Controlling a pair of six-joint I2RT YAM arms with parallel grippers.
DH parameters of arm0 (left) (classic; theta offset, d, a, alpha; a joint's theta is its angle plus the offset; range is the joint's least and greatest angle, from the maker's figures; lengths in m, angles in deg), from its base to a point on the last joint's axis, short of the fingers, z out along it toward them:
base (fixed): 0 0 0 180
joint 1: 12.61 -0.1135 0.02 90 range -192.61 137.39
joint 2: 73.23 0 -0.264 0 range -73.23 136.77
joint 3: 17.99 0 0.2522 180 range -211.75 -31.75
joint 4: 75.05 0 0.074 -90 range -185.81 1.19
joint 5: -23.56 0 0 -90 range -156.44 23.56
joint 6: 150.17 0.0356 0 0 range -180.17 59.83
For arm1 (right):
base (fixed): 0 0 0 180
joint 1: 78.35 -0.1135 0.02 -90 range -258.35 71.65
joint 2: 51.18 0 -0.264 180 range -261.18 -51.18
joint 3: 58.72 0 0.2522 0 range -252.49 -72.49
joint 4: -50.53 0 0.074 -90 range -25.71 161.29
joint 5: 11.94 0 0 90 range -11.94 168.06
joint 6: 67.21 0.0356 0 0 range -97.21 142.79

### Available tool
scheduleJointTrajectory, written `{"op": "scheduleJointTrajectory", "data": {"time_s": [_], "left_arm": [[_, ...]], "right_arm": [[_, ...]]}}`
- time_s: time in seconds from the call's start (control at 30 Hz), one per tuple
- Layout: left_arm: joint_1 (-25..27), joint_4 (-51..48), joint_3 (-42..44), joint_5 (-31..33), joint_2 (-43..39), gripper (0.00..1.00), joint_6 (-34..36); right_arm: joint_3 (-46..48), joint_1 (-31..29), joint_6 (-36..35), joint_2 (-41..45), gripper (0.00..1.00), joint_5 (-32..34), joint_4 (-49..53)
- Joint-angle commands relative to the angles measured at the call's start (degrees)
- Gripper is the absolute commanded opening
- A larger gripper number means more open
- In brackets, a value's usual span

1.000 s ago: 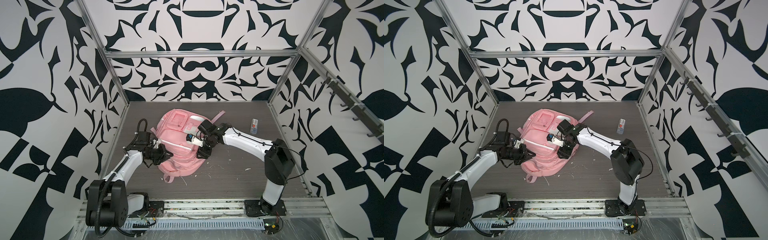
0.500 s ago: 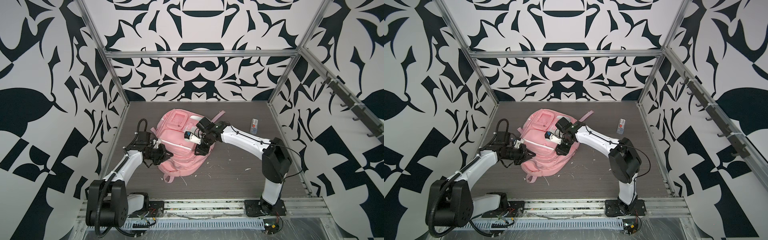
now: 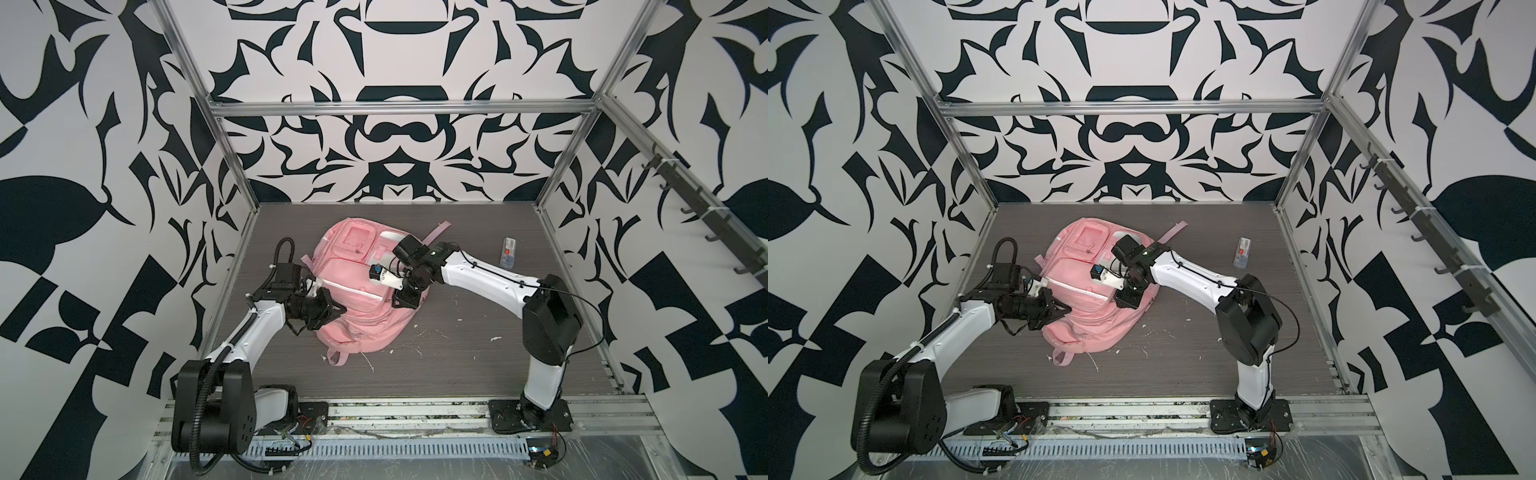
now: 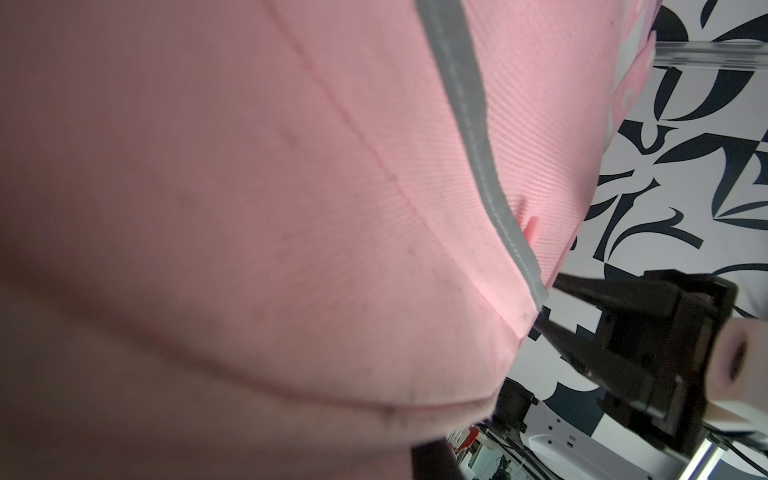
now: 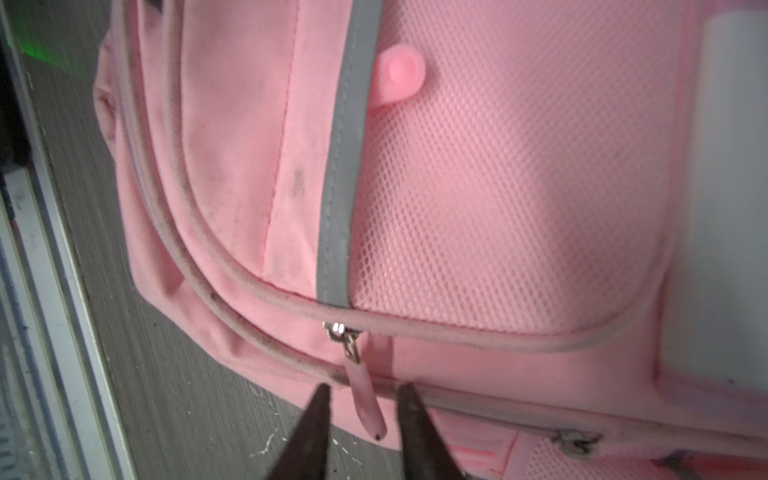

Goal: Pack the student bag

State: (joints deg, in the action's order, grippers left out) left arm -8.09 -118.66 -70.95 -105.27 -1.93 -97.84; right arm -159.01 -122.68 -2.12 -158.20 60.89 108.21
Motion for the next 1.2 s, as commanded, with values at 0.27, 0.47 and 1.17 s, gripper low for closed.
{"op": "scheduleJointTrajectory", "data": {"time_s": [0.27, 0.47, 1.17], "left_arm": [[-0.1, -0.4, 0.4, -0.5, -2.0, 0.00, -0.6], [0.1, 0.8, 0.6, 1.3, -4.7, 0.00, -2.4], [11.0, 19.1, 5.6, 8.4, -6.2, 0.00, -21.0]], "right_arm": [[0.8, 0.3, -0.5, 0.6, 0.10, 0.2, 0.7], [2.1, 0.2, 0.8, 1.6, 0.00, 1.8, 0.8], [13.3, -5.1, 17.4, 8.4, 0.00, -2.7, -10.4]]}}
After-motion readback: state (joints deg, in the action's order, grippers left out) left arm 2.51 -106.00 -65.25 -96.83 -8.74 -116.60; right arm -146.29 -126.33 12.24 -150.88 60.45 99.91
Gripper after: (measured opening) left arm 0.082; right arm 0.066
